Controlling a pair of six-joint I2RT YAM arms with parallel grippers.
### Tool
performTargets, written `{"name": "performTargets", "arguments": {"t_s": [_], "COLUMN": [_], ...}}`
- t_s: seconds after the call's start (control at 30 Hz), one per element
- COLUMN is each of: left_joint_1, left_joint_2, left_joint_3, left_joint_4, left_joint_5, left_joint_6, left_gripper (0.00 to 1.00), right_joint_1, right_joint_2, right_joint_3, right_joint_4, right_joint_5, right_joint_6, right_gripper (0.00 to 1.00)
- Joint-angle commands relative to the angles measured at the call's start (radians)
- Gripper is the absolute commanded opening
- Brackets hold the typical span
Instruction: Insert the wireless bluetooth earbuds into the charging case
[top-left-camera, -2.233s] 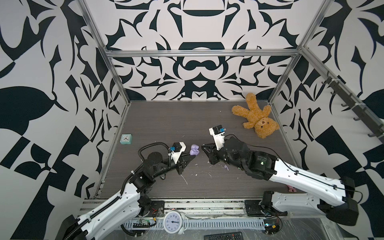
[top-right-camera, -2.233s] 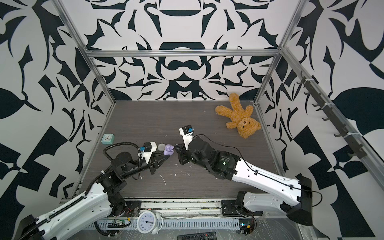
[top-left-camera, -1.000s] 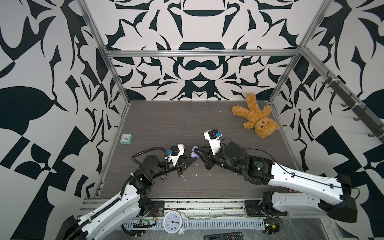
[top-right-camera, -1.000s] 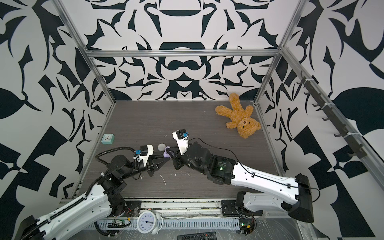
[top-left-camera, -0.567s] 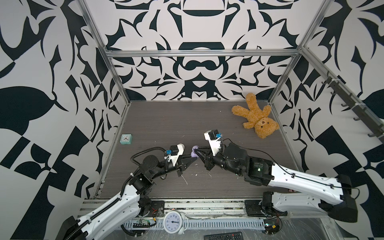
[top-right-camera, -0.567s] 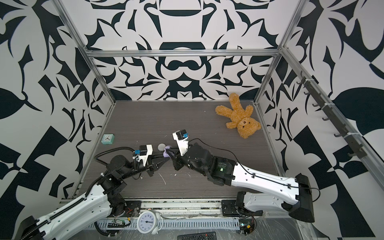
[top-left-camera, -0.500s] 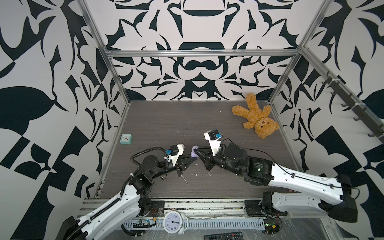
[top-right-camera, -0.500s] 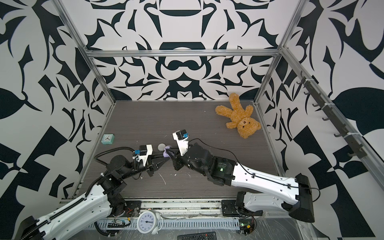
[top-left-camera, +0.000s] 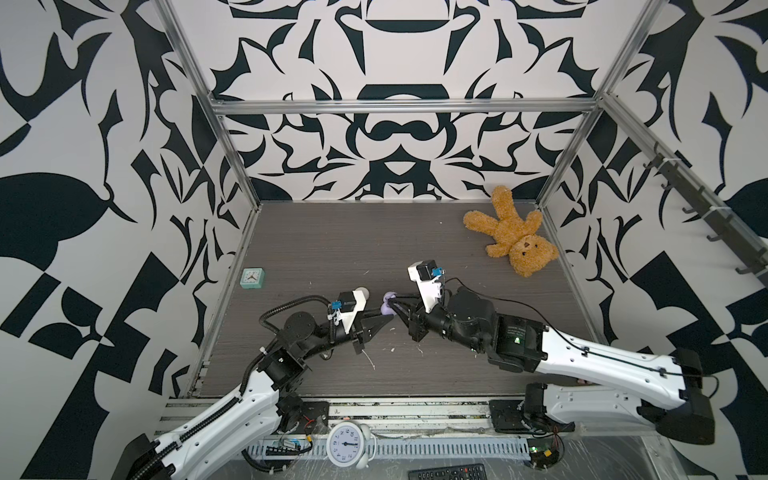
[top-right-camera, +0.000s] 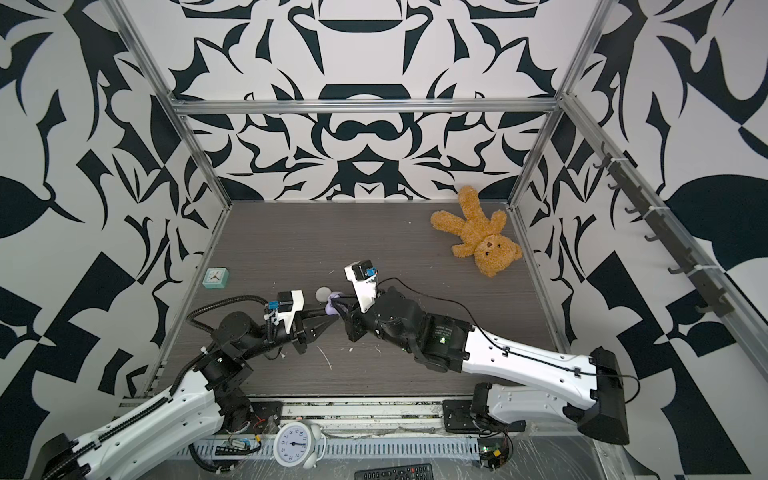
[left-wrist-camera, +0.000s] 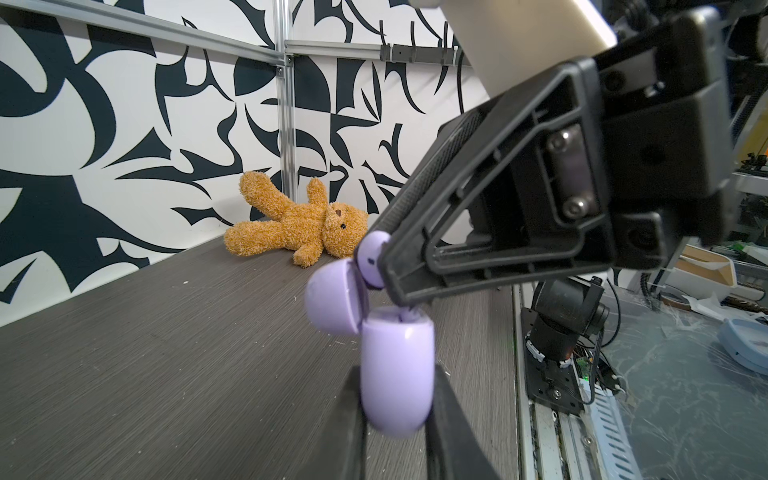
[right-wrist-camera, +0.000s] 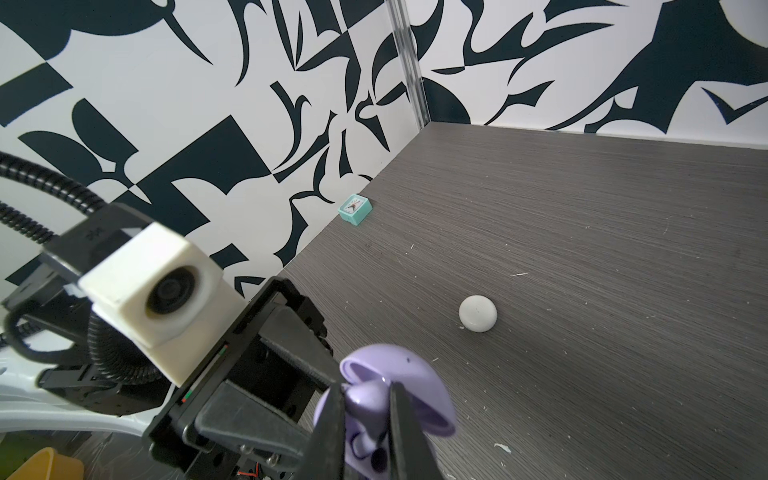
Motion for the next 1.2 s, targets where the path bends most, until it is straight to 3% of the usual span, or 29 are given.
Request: {"name": "performTargets", "arguments": {"t_s": [0.0, 1.17], "left_joint_1": [-0.003, -0.001], "left_joint_2": [-0.018, -0.046], "left_joint_3": [-0.002, -0.006], "left_joint_4": [0.075, 0.090], "left_joint_5": [0.007, 0.042], "left_joint_6": [-0.004, 0.011], "left_gripper": [0.00, 0.00], "right_joint_1": [0.004, 0.004], "right_joint_2": [-0.005, -0.031], "right_joint_3": [-0.019, 0.016], "right_joint_4": [0.001, -0.060], "right_joint_5": [0.011, 0.065], "right_joint_6": [0.001, -0.017], "right_gripper": [0.12, 0.10]}}
